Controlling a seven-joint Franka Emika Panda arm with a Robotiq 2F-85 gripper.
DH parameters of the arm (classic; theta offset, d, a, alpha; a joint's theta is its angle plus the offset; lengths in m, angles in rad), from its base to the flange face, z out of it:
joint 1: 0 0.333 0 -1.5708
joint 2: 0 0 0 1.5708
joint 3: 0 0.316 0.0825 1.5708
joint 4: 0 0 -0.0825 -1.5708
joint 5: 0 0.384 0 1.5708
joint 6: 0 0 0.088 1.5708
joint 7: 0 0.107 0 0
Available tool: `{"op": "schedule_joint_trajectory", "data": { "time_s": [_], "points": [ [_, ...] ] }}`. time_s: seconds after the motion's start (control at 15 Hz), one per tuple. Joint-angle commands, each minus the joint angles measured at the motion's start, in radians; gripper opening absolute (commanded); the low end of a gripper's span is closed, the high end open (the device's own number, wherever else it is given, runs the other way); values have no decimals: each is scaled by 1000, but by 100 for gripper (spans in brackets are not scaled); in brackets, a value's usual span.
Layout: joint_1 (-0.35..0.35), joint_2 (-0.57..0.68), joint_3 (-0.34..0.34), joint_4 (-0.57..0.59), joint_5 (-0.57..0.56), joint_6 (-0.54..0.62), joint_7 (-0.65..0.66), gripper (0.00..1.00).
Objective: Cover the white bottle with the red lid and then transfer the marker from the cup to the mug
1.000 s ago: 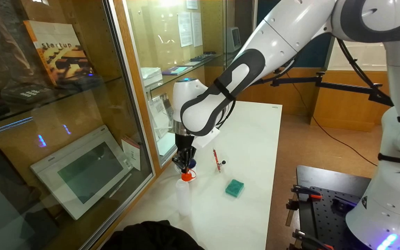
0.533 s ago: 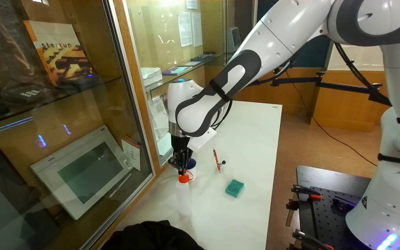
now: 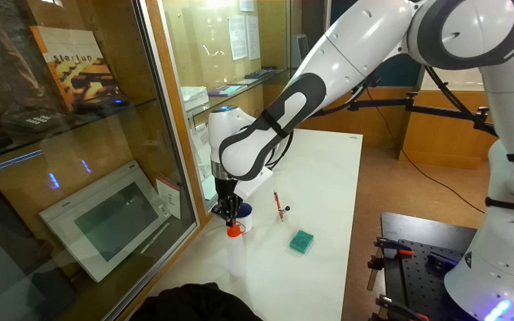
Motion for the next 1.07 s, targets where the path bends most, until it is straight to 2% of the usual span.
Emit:
{"op": "schedule_joint_trajectory", "data": {
  "time_s": [0.0,1.0],
  "points": [
    [16,31,-13,58,-13,-44,28,3],
    [30,36,-6,91,-11,-118,28,3]
  ]
}}
